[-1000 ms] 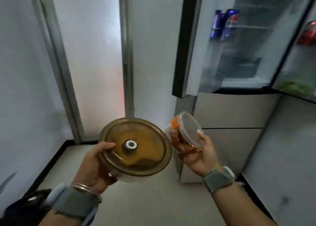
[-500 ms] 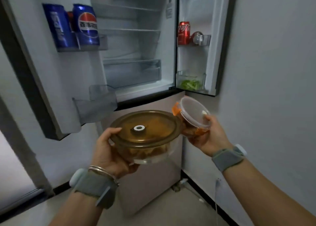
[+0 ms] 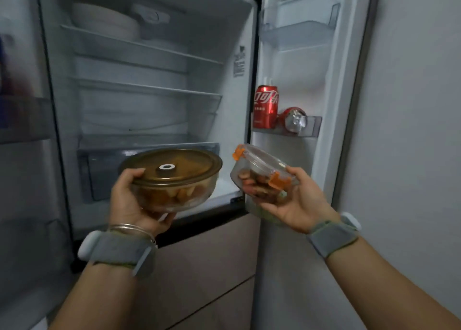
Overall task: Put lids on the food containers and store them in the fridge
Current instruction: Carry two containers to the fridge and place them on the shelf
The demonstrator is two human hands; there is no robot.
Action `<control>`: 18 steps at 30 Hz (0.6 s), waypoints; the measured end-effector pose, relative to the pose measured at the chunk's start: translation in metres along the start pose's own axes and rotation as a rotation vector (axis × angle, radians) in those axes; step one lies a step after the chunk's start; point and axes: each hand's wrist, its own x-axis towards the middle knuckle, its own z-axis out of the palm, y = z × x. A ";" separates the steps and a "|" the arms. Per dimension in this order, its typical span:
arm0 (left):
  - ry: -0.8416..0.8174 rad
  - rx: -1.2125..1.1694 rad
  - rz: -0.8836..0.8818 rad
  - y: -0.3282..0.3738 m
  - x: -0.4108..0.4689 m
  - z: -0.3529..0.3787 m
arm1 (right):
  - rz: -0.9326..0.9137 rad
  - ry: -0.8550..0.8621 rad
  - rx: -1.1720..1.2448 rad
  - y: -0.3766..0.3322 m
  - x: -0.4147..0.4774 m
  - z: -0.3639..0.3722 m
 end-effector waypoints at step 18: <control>0.380 0.246 0.440 0.115 0.255 0.078 | -0.106 0.007 -0.318 -0.007 0.442 0.152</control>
